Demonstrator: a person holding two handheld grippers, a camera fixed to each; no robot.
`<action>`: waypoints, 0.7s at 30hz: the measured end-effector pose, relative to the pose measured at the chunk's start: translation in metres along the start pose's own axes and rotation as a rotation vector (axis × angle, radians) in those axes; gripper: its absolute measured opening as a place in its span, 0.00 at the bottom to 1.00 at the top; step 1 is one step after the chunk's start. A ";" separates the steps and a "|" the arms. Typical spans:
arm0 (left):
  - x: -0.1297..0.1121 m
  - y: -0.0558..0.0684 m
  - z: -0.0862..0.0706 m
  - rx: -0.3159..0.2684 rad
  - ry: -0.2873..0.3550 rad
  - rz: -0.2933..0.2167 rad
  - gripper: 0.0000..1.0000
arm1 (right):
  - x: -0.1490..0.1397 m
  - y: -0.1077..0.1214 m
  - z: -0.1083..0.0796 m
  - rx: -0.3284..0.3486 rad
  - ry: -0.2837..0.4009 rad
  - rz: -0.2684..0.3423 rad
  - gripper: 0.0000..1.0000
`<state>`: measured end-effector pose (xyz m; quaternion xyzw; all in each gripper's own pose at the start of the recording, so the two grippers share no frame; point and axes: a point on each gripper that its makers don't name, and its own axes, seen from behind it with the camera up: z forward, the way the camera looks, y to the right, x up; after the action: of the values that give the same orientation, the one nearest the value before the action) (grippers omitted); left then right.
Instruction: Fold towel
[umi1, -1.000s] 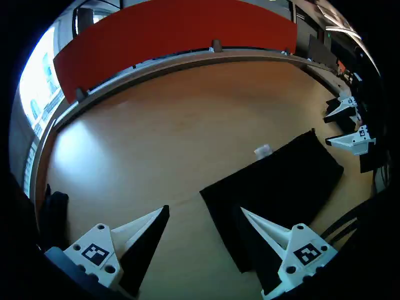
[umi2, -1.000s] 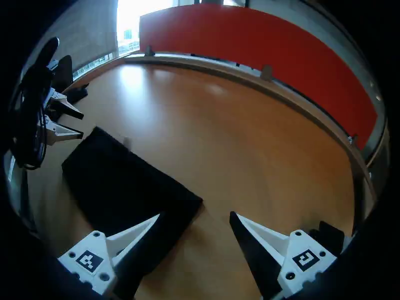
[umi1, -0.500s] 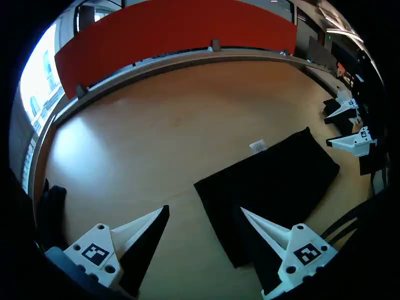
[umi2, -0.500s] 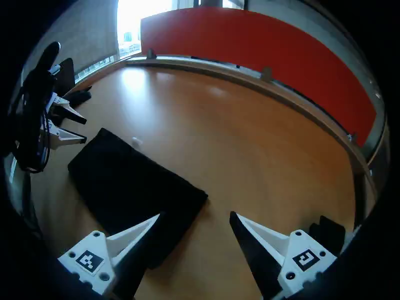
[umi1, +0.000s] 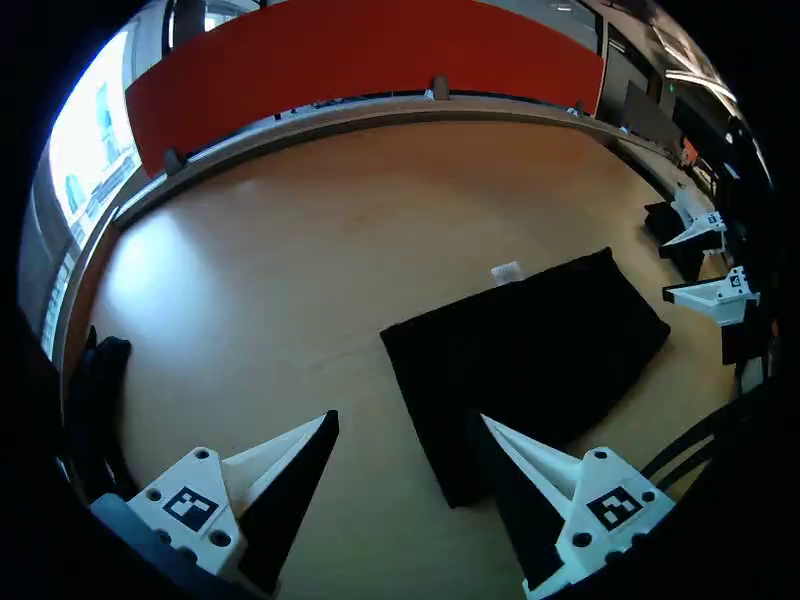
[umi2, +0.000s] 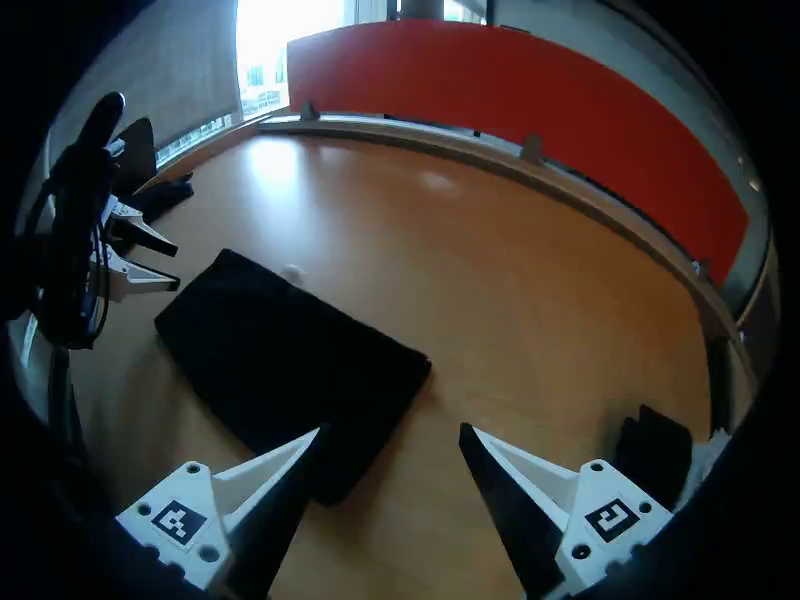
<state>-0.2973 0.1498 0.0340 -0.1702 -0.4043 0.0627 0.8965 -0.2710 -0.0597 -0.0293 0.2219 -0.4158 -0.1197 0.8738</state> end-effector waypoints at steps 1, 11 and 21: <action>-0.001 0.001 -0.001 0.000 0.000 -0.001 0.94 | -0.001 -0.001 -0.001 0.000 0.001 0.001 0.98; -0.006 0.004 -0.004 0.008 0.001 -0.019 0.94 | -0.004 -0.006 -0.007 0.003 0.005 0.013 0.98; -0.014 0.002 -0.011 0.025 0.004 -0.051 0.94 | -0.006 -0.008 -0.008 0.027 -0.001 -0.025 0.98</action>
<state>-0.2985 0.1453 0.0170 -0.1487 -0.4061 0.0445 0.9005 -0.2688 -0.0621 -0.0425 0.2386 -0.4151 -0.1251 0.8690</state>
